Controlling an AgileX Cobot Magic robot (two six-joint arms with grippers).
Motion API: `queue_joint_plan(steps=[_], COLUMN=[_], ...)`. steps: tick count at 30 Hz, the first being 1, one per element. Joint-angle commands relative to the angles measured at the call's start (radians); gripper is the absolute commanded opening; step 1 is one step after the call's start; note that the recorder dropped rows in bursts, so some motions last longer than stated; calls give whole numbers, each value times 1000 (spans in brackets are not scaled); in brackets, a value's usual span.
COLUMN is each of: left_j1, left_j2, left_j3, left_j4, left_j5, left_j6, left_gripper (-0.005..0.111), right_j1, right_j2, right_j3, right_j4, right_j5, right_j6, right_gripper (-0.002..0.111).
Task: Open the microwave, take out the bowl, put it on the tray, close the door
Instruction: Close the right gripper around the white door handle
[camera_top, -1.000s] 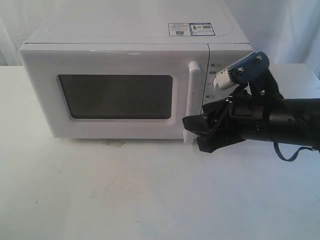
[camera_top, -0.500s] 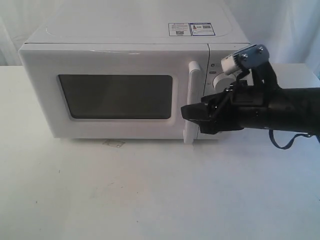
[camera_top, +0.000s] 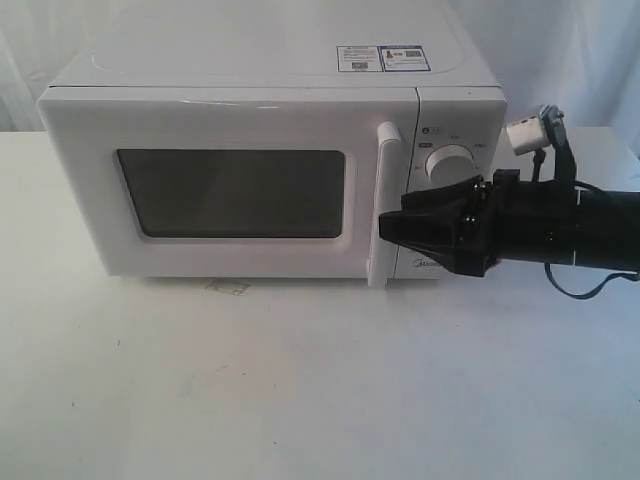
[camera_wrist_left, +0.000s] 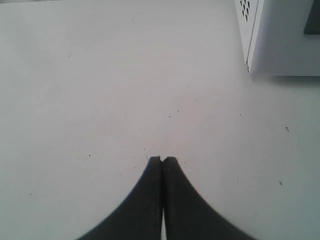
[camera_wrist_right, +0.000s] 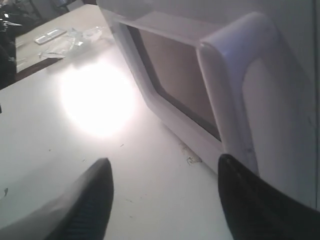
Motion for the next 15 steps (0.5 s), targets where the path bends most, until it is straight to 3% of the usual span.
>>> queue_joint_plan(steps=[1,15], left_j1=[3,3], left_j2=[-4,-4], left_j3=[5,5], left_j4=[-8,-8], left_j5=[2,2], left_j6=[-5,-5], left_gripper=[0,0], right_j1=[-11,-9], right_j2=[30,68], right_j3=[-27,-31], right_j4=[-26,-37], right_j5=[59,-81], right_j6=[-27,-27], right_gripper=[57,56])
